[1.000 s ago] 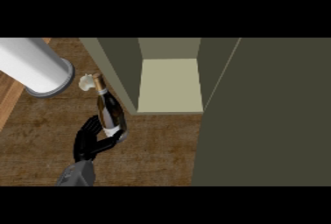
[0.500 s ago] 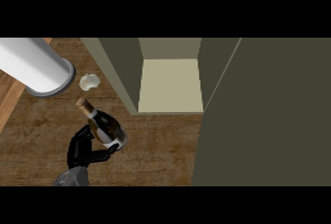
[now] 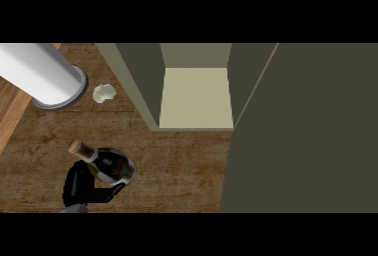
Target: Pick up the wine, place it into the cabinet and close the cabinet
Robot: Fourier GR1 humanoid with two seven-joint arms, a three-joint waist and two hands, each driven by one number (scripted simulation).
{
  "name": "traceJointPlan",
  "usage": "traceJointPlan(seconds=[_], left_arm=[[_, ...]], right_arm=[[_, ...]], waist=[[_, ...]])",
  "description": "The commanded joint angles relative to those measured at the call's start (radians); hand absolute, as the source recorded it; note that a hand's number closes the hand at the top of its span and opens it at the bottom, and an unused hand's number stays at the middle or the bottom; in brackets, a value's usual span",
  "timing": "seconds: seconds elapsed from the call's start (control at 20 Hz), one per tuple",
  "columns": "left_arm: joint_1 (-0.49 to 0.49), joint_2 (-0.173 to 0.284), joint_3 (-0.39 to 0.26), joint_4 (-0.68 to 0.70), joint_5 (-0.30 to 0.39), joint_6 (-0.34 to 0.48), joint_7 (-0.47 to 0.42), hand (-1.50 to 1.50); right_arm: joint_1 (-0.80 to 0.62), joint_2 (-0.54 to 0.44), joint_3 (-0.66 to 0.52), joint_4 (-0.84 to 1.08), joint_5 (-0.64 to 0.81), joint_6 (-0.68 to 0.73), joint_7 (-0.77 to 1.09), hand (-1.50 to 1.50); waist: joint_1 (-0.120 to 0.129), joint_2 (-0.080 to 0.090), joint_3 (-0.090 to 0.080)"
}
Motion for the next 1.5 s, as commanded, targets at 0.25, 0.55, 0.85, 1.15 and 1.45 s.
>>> traceJointPlan(seconds=[0.25,0.55,0.85,1.15,1.45], left_arm=[[0.200,-0.099,-0.130,-0.472,0.017,0.039,0.210,1.50],[0.363,-0.116,-0.218,-0.833,0.043,0.099,0.397,1.50],[0.330,-0.130,-0.379,-0.983,0.035,0.308,0.532,1.50],[0.230,-0.130,-0.447,-1.029,-0.013,0.434,0.626,1.50],[0.163,-0.131,-0.533,-1.025,0.012,0.533,0.662,1.50]], right_arm=[[-0.003,0.007,0.009,-0.114,-0.029,-0.038,0.071,-1.50],[0.015,0.003,0.008,-0.108,-0.025,-0.030,0.063,-1.50],[-0.023,0.031,0.054,-0.095,0.025,-0.070,0.069,-1.50],[0.033,-0.007,-0.037,-0.071,-0.048,0.000,0.003,-1.50],[0.073,0.016,-0.036,-0.067,-0.031,0.022,-0.042,-1.50]], waist=[[0.012,-0.004,0.002],[0.007,-0.002,0.001],[0.003,0.000,0.000],[-0.005,0.001,0.000],[-0.004,0.001,0.000]])
